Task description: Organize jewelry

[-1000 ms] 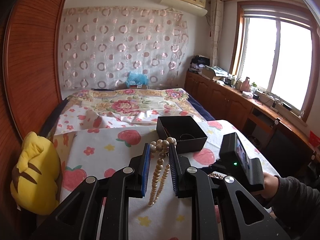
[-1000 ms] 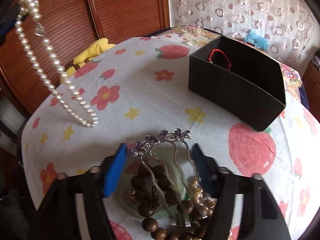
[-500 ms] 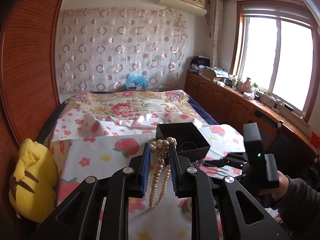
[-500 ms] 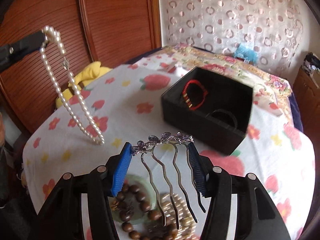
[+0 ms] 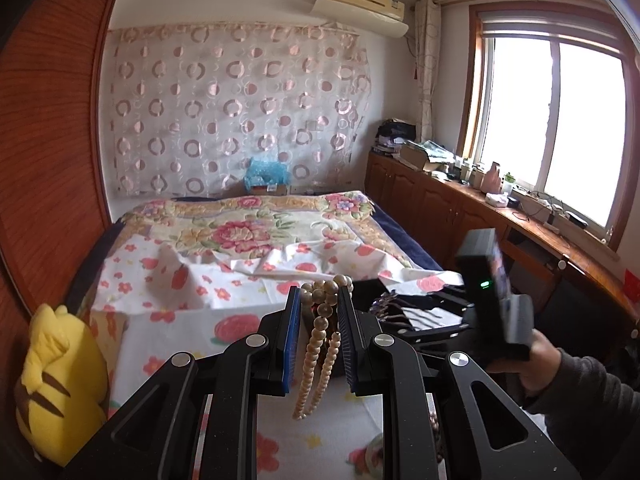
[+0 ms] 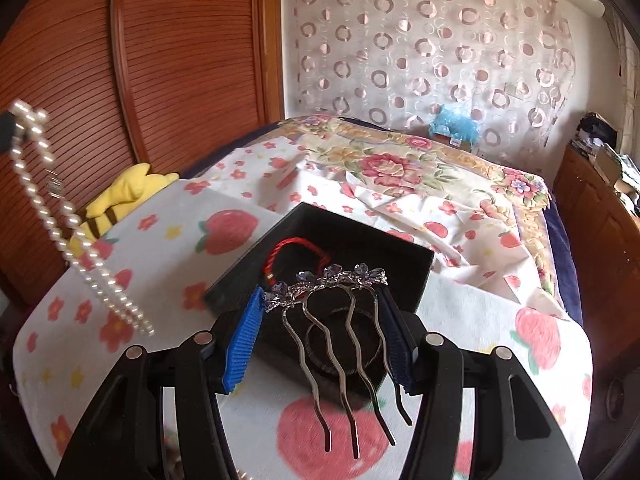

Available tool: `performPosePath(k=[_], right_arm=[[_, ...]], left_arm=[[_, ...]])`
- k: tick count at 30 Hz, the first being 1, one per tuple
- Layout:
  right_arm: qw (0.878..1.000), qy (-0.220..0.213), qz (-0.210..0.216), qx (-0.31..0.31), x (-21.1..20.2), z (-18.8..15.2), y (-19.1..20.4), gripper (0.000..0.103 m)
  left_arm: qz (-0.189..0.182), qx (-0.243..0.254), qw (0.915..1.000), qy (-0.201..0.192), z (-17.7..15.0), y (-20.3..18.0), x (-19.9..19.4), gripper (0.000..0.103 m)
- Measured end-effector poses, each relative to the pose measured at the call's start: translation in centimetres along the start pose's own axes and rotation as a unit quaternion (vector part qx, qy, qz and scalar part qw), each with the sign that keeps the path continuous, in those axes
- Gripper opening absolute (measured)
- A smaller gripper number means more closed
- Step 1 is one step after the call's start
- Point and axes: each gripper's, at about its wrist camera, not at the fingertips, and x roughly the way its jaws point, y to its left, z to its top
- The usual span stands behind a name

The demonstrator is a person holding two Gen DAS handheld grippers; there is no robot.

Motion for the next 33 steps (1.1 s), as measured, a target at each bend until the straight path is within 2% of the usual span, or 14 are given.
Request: performPosePath(k=[4,7,8,10,18,28,33], right_arm=[[1.000,0.009,0.003,0.015,2.5,0.5,-1.0,0.059],[0.999,0.007,0.023,0.043,3.5,0.5,-1.5,0.060],[0.999,0.004,0.022,0.043,3.5,0.4,-1.5,0.063],[0.999,-0.006,0.017,0.040,3.2,0.4,-1.4,0.066],[0.998,-0.028,0.010,0.060,0.3,-0.2,-3.1,0.067],[0.996,-0.023,-0.006,0.087,-1.8,-3.9,-6.0,0.067],[0.995,-0.019,0.007,0.097,-2.8,-5.7,-7.0,0.067]], left_arm=[[0.002,0.006,1.0000,-0.001,1.1,-0.4,0.8,0.017],[0.007,0.007,0.9999,0.002,1.8,-0.7,1.6,0.017],[0.008,0.007,0.9999,0.002,1.9,-0.7,1.7,0.017],[0.011,0.006,0.9999,0.002,2.2,-0.8,2.1,0.017],[0.013,0.008,0.9999,0.006,3.4,-1.8,3.6,0.017],[0.016,0.014,0.9998,-0.004,5.7,-3.2,5.1,0.017],[0.013,0.022,0.9997,-0.003,6.1,-4.4,6.6,0.017]])
